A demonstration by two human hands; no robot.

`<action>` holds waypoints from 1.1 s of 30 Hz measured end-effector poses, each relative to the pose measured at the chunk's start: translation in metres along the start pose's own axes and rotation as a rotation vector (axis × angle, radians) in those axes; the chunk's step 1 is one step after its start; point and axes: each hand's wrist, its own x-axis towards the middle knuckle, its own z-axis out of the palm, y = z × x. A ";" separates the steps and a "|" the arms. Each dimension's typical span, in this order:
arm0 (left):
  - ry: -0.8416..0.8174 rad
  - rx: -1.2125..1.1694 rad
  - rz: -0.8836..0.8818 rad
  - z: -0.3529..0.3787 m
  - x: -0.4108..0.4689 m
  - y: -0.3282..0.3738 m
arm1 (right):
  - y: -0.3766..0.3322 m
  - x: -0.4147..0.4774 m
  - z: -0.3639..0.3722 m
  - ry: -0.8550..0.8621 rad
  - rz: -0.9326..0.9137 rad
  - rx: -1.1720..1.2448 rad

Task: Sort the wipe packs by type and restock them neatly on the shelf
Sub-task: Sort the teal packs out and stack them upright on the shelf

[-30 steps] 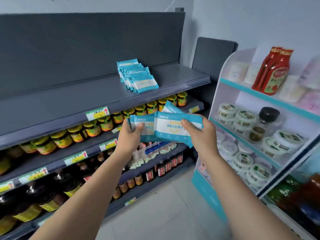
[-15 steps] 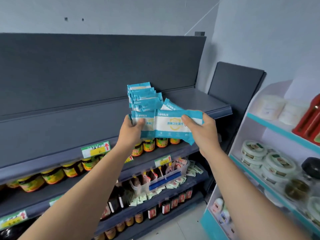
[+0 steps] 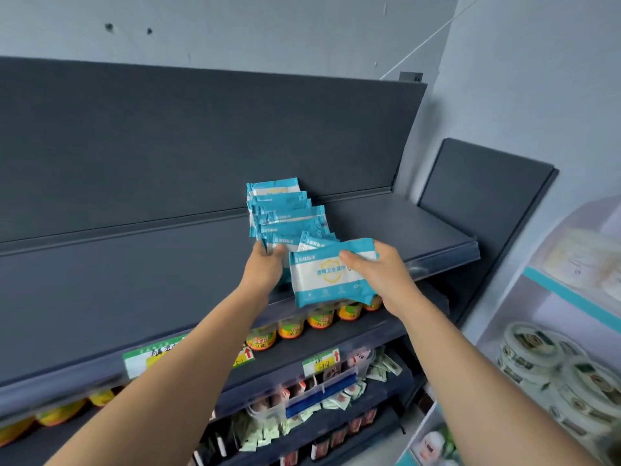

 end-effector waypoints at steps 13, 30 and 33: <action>-0.134 -0.029 0.050 0.002 -0.003 -0.002 | 0.023 0.062 0.010 -0.141 0.051 -0.072; 0.068 0.864 0.047 0.011 0.010 -0.007 | 0.032 0.099 -0.006 -0.430 0.119 -0.259; 0.077 0.957 0.036 0.020 0.008 -0.006 | 0.030 0.100 -0.003 -0.444 0.082 -0.228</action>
